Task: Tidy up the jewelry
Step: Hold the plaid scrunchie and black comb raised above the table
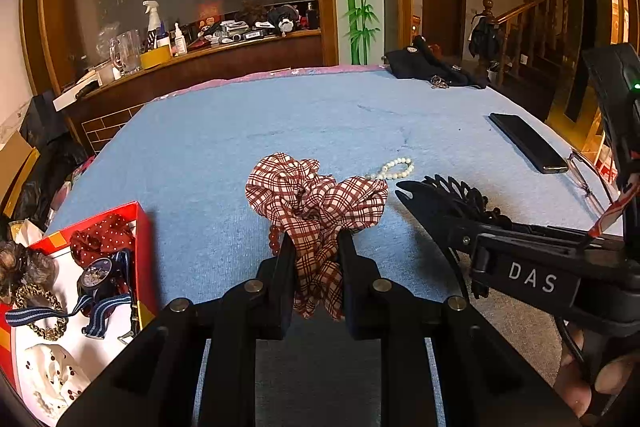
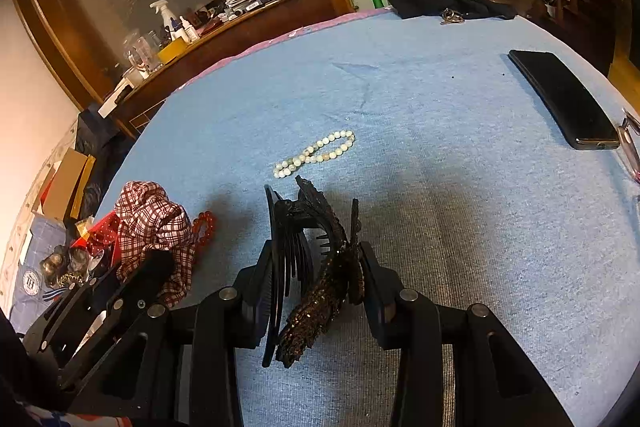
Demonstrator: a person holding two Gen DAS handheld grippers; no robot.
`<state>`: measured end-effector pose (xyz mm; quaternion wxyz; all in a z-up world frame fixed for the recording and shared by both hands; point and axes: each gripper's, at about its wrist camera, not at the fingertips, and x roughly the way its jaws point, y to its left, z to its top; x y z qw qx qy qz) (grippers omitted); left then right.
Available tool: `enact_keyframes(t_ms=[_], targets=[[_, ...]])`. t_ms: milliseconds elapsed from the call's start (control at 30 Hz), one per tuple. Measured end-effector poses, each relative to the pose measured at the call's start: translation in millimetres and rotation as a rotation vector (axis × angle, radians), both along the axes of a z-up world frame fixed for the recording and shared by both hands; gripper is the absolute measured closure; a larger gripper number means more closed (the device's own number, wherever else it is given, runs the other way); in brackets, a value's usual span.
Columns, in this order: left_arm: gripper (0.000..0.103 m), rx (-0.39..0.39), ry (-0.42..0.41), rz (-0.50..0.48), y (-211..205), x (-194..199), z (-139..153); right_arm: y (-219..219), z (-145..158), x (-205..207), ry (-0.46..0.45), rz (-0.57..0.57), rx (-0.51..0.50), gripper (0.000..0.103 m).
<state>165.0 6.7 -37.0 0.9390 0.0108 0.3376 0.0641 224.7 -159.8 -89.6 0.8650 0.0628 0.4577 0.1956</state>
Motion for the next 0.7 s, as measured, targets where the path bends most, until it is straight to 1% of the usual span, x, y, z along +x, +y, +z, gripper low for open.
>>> enact_keyframes(t_ms=[167, 467, 700], targets=[[0.085, 0.000, -0.014, 0.006, 1, -2, 2, 0, 1, 0, -0.001, 0.004, 0.006, 0.061], [0.085, 0.005, -0.014, 0.001, 0, -4, 3, 0, 1, 0, 0.001, 0.007, 0.004, 0.061], [0.085, 0.001, -0.057, 0.007, 1, -11, 12, 3, 4, -3, -0.023, 0.022, 0.009, 0.061]])
